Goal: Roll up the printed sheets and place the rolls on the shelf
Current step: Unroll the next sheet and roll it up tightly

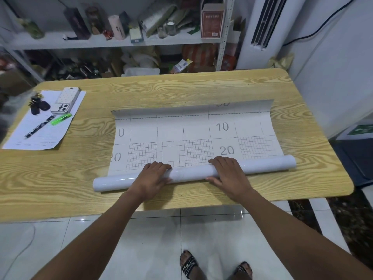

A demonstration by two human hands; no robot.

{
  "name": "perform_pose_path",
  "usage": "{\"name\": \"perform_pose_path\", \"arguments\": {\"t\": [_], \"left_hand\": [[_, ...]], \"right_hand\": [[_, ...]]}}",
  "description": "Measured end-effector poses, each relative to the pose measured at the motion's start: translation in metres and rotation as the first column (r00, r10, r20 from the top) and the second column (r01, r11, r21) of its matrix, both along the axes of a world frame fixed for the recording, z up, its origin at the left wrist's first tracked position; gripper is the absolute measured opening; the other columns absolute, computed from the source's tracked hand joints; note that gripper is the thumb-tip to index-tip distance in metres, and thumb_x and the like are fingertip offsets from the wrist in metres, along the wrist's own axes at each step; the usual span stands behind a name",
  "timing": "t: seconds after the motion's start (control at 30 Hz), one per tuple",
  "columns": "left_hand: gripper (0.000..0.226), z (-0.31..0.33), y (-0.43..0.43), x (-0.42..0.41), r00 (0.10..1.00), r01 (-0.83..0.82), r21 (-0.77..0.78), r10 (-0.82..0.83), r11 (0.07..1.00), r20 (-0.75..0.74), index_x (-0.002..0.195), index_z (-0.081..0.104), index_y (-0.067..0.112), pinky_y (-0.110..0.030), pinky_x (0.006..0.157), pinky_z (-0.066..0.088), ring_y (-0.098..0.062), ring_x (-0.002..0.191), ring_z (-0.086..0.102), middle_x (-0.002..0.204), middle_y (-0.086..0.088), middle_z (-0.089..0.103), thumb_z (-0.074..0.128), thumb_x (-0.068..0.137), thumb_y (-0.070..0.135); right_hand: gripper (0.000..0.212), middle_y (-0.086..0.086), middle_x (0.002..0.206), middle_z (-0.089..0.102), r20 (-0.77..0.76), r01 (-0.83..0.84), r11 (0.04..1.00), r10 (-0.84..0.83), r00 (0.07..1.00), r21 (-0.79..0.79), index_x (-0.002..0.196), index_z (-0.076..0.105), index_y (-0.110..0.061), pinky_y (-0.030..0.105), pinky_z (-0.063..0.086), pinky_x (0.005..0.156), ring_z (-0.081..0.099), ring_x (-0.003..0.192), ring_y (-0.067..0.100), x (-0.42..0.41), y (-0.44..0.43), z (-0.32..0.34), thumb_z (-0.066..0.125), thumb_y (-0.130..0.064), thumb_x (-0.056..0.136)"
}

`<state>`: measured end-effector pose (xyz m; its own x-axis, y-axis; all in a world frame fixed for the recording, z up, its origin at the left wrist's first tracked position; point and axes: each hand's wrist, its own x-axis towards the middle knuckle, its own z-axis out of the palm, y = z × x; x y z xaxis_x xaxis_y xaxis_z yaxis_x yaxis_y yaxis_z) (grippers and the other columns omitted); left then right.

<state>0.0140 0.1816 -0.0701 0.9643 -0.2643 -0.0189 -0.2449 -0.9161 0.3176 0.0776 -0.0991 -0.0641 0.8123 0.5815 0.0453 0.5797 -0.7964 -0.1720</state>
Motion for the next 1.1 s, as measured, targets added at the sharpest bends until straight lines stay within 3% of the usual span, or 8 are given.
{"name": "perform_pose_path", "arguments": {"t": [0.17,0.33,0.53,0.9,1.1], "left_hand": [[0.045,0.003,-0.003,0.002,0.998,-0.031,-0.019,0.032,0.999,0.059,0.107,0.059,0.012,-0.031,0.072,0.033,-0.015,0.085,0.035,0.098,-0.007,0.054,0.035,0.085,0.042],[0.051,0.007,-0.005,0.003,0.999,-0.046,-0.016,0.046,0.999,0.015,0.109,0.060,0.011,-0.034,0.073,0.037,-0.014,0.084,0.032,0.093,-0.004,0.053,0.028,0.086,0.043],[0.053,0.012,-0.007,0.002,0.999,-0.040,0.011,0.040,0.999,-0.005,0.123,0.052,0.012,-0.033,0.074,0.037,-0.025,0.087,0.048,0.096,-0.006,0.056,0.027,0.087,0.043],[0.068,0.012,-0.013,0.005,0.990,-0.107,-0.042,0.102,0.993,-0.096,0.139,0.031,0.015,-0.032,0.085,0.031,-0.025,0.099,0.047,0.110,-0.007,0.054,0.010,0.086,0.050],[0.058,0.008,-0.012,0.002,0.998,-0.053,-0.021,0.052,0.998,-0.025,0.125,0.037,0.016,-0.035,0.069,0.044,-0.029,0.082,0.054,0.103,-0.015,0.055,0.036,0.084,0.056]], "right_hand": [[0.057,0.000,0.107,0.057,-0.004,0.000,1.000,0.000,1.000,0.005,0.117,0.054,-0.016,0.033,0.033,0.087,0.054,0.096,0.021,0.000,-0.001,0.000,0.038,-0.059,0.083],[0.058,0.001,0.106,0.058,-0.019,0.006,1.000,-0.005,1.000,0.014,0.116,0.054,-0.015,0.033,0.034,0.086,0.055,0.094,0.022,0.000,0.000,0.002,0.039,-0.059,0.081],[0.056,0.002,0.110,0.056,-0.060,-0.023,0.999,0.025,0.998,0.034,0.118,0.052,-0.015,0.033,0.032,0.090,0.053,0.097,0.023,0.001,-0.002,0.001,0.053,-0.056,0.079],[0.054,0.001,0.108,0.055,-0.053,-0.017,1.000,0.017,0.998,-0.008,0.114,0.056,-0.015,0.033,0.030,0.092,0.052,0.096,0.023,0.003,-0.005,0.005,0.035,-0.055,0.086],[0.061,0.003,0.108,0.056,-0.084,-0.017,0.999,0.013,0.996,-0.039,0.115,0.058,-0.014,0.038,0.039,0.095,0.051,0.099,0.025,0.004,-0.002,0.010,0.025,-0.058,0.088]]}}
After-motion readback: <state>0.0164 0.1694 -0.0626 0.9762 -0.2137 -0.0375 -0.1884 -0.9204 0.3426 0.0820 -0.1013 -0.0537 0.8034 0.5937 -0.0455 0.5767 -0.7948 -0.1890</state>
